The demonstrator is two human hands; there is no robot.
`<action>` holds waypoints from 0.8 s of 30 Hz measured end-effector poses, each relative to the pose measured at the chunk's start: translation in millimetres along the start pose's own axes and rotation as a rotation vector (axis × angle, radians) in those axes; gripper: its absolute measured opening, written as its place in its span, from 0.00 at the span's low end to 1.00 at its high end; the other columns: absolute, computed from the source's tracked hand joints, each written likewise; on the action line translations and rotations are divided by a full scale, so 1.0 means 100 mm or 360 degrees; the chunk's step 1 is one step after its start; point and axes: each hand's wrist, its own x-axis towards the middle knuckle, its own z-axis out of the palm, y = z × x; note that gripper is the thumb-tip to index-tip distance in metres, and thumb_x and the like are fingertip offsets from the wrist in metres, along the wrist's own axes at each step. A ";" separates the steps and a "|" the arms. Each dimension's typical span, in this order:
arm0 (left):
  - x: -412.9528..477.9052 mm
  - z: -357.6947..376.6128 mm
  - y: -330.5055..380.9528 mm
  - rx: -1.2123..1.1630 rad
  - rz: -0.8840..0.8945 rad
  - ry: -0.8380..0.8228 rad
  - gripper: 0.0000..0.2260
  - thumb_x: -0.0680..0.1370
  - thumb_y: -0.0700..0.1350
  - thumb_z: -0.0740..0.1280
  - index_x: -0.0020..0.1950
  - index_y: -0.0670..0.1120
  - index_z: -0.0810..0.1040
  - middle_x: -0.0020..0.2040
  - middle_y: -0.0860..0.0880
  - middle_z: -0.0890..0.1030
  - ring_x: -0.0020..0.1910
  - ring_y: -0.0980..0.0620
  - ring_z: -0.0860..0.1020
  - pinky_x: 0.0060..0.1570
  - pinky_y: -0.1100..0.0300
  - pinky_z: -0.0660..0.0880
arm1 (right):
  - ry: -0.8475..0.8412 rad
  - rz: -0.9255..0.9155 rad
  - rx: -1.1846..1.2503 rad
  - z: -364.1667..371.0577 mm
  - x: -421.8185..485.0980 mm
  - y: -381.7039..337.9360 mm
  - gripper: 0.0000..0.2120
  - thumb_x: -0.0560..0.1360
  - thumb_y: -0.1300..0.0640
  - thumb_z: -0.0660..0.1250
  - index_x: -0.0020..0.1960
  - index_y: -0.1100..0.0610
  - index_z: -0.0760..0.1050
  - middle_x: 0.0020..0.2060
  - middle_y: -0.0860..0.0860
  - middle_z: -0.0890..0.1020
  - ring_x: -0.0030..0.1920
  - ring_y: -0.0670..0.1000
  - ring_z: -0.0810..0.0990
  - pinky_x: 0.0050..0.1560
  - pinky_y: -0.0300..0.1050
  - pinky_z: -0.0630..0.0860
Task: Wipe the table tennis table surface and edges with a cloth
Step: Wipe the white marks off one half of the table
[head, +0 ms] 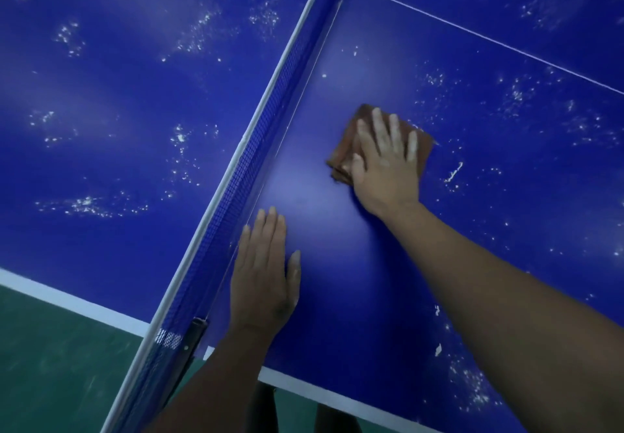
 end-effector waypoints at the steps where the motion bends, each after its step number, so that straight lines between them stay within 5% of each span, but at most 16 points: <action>1: 0.14 0.02 0.05 -0.0009 0.0017 0.0017 0.28 0.88 0.48 0.61 0.85 0.36 0.64 0.87 0.40 0.63 0.88 0.41 0.57 0.87 0.42 0.54 | 0.0004 -0.0086 0.0003 0.01 0.08 -0.16 0.32 0.86 0.46 0.53 0.88 0.50 0.52 0.88 0.48 0.47 0.88 0.54 0.43 0.85 0.65 0.41; 6: 0.90 0.20 0.24 -0.0022 0.0090 0.0126 0.28 0.89 0.47 0.62 0.85 0.35 0.64 0.86 0.38 0.63 0.88 0.41 0.58 0.87 0.42 0.56 | 0.0053 -0.0232 0.0109 0.07 0.49 -0.46 0.30 0.88 0.41 0.51 0.88 0.49 0.53 0.88 0.46 0.51 0.88 0.52 0.46 0.85 0.61 0.42; 15: 1.12 0.41 0.17 0.0221 0.0129 -0.0047 0.31 0.90 0.53 0.58 0.87 0.36 0.59 0.88 0.40 0.58 0.89 0.42 0.52 0.88 0.46 0.49 | 0.0116 0.0027 0.0037 0.09 0.18 0.56 0.31 0.88 0.41 0.49 0.88 0.52 0.54 0.88 0.48 0.51 0.88 0.53 0.47 0.85 0.64 0.46; 24: 1.14 0.40 0.18 0.0227 0.0116 0.0006 0.30 0.89 0.51 0.58 0.87 0.36 0.61 0.88 0.42 0.59 0.89 0.44 0.55 0.87 0.44 0.56 | 0.0197 -0.0418 0.0162 0.19 0.88 -0.30 0.30 0.86 0.42 0.57 0.86 0.52 0.62 0.87 0.51 0.55 0.87 0.55 0.49 0.84 0.69 0.47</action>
